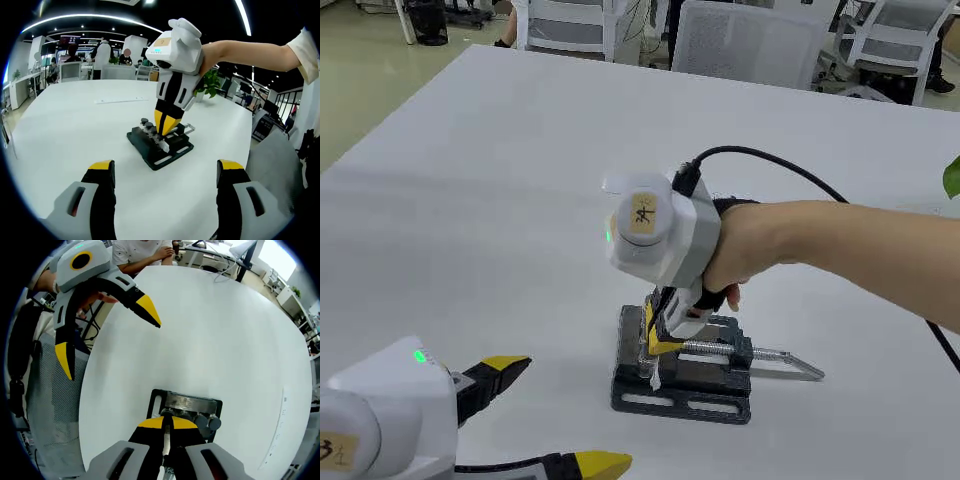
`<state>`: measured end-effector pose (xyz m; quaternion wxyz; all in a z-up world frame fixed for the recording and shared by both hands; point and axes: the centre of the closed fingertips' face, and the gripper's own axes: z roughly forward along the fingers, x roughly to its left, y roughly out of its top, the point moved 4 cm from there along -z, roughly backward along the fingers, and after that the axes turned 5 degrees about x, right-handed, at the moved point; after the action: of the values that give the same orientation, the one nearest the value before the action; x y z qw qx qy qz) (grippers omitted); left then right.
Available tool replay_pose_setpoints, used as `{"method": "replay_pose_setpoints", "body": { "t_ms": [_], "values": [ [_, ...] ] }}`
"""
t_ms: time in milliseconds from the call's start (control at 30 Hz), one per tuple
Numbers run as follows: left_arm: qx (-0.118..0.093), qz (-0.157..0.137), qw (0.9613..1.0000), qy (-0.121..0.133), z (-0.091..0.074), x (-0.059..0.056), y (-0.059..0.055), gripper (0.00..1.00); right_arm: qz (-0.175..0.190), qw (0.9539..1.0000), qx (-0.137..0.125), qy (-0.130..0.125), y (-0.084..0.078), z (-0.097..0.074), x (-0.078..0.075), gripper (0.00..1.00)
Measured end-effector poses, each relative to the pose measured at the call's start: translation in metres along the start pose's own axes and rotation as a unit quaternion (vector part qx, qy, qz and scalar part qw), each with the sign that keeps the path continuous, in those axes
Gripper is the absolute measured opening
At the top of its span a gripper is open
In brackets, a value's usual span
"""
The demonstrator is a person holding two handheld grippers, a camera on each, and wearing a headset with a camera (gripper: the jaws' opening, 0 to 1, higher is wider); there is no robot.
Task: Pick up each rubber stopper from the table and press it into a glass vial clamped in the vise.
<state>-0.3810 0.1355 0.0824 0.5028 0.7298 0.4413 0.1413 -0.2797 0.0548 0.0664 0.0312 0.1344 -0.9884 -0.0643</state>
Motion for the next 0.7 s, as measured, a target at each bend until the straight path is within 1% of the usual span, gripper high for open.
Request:
{"method": "replay_pose_setpoints", "body": {
  "t_ms": [67, 133, 167, 200, 233, 267, 300, 367, 400, 467, 533, 567, 667, 700],
  "values": [
    [0.001, 0.001, 1.0, 0.0, 0.0, 0.0, -0.001, 0.82, 0.002, 0.9999, -0.009, -0.004, -0.001, 0.0, 0.0, 0.0],
    [0.001, 0.001, 1.0, -0.001, 0.0, 0.001, -0.001, 0.82, -0.002, 0.9997, -0.015, -0.018, -0.002, 0.0, -0.002, 0.02],
    [0.001, 0.001, 1.0, -0.002, 0.001, 0.001, -0.001, 0.82, -0.018, 0.9989, -0.021, -0.039, -0.002, -0.001, -0.005, 0.08],
    [0.003, 0.002, 1.0, -0.002, 0.001, 0.001, -0.002, 0.82, -0.013, 0.999, -0.023, -0.037, -0.004, -0.002, -0.002, 0.13],
    [0.005, 0.002, 1.0, -0.002, 0.001, 0.001, -0.002, 0.82, -0.001, 0.9992, -0.032, -0.025, -0.003, -0.001, 0.0, 0.21],
    [0.005, 0.003, 1.0, -0.002, 0.001, 0.002, -0.003, 0.82, 0.002, 0.9989, -0.041, -0.021, -0.002, -0.001, 0.002, 0.26],
    [0.006, 0.003, 1.0, -0.002, 0.0, 0.002, -0.003, 0.82, 0.003, 0.9985, -0.048, -0.027, -0.003, -0.001, 0.003, 0.3],
    [0.007, 0.003, 1.0, -0.003, 0.0, 0.003, -0.003, 0.82, 0.014, 0.9971, -0.066, -0.035, -0.005, -0.003, 0.006, 0.32],
    [0.008, 0.004, 1.0, -0.003, 0.001, 0.003, -0.004, 0.82, 0.028, 0.9957, -0.081, -0.035, -0.005, -0.003, 0.007, 0.34],
    [0.009, 0.003, 1.0, -0.003, 0.001, 0.003, -0.004, 0.82, 0.043, 0.9929, -0.105, -0.037, -0.005, -0.005, 0.01, 0.41],
    [0.009, 0.004, 0.9999, -0.004, 0.002, 0.003, -0.003, 0.82, 0.065, 0.9889, -0.126, -0.044, -0.01, -0.005, 0.008, 0.46],
    [0.009, 0.005, 0.9999, -0.005, 0.002, 0.003, -0.003, 0.82, 0.073, 0.986, -0.142, -0.048, -0.013, -0.006, 0.01, 0.5],
    [0.011, 0.006, 0.9999, -0.006, 0.003, 0.004, -0.003, 0.82, 0.104, 0.9789, -0.169, -0.049, -0.021, -0.006, 0.017, 0.55],
    [0.011, 0.006, 0.9999, -0.006, 0.003, 0.004, -0.003, 0.82, 0.111, 0.9772, -0.173, -0.053, -0.024, -0.006, 0.017, 0.56]
  ]
}}
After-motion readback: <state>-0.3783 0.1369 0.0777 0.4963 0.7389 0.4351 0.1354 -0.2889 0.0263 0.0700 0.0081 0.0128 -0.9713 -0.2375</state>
